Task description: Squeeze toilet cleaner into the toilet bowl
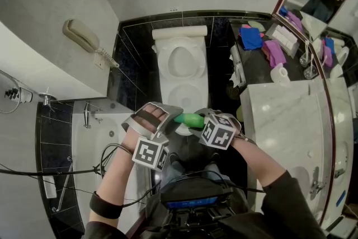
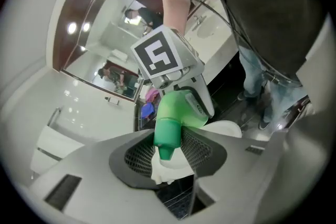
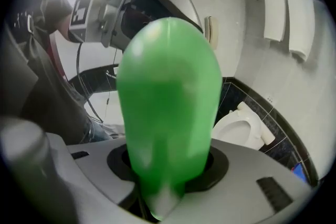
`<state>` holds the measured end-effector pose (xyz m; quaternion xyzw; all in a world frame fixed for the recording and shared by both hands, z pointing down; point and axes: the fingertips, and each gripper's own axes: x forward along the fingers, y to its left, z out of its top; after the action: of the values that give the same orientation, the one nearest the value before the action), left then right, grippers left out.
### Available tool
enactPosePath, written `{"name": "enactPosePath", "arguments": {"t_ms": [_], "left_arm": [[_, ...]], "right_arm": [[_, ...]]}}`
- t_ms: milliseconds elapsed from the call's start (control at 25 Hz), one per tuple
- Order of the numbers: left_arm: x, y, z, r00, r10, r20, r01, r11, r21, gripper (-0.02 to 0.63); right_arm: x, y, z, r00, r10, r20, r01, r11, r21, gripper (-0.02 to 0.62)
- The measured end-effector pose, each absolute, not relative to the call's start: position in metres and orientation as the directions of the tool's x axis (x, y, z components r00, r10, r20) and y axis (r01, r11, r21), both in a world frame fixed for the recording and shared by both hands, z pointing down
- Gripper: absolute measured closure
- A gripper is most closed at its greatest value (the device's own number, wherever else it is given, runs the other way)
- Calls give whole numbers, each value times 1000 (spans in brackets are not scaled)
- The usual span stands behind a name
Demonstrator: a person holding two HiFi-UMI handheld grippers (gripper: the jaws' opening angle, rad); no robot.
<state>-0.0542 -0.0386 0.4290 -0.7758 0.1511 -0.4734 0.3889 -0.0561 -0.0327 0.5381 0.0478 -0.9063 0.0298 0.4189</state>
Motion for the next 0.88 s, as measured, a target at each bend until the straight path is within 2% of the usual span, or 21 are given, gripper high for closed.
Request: {"name": "enactPosePath", "arguments": {"t_ms": [160,320,560,720,760,800,840,880], "left_arm": [[-57,-33,441,491,-500,713,139,-763,-631,453],[-58,-31,446,479,-442,758,119,-823,-555,454],[-59,-28,454,476,-392,787,75,-874,-481,453],[-58,-37,455,457,-461,761,89,-827,-555,445],[-58,-40,455,447,-491,748,101,-803,-587,399],[-58,-44,454,440,-523,729,110,-775,-622,316],[-58,-47,449,442,-560,701,112,-741,-662,271],[-57,-51,442,449,-599,664,110,-700,-706,256]], "right_arm": [[-51,-45,540,-613,-180,769,-96,983,153,413],[-49,-53,538,-588,-251,769,-92,965,245,413],[-47,-53,543,-570,-264,778,-80,960,268,413],[-48,-51,547,-589,-221,777,-111,975,193,413],[-49,-51,547,-597,-208,775,-124,978,167,413],[-50,-50,547,-606,-192,772,-136,981,137,413],[-51,-49,546,-618,-172,767,-148,984,101,413],[-52,-48,545,-633,-149,759,-162,985,58,413]]}}
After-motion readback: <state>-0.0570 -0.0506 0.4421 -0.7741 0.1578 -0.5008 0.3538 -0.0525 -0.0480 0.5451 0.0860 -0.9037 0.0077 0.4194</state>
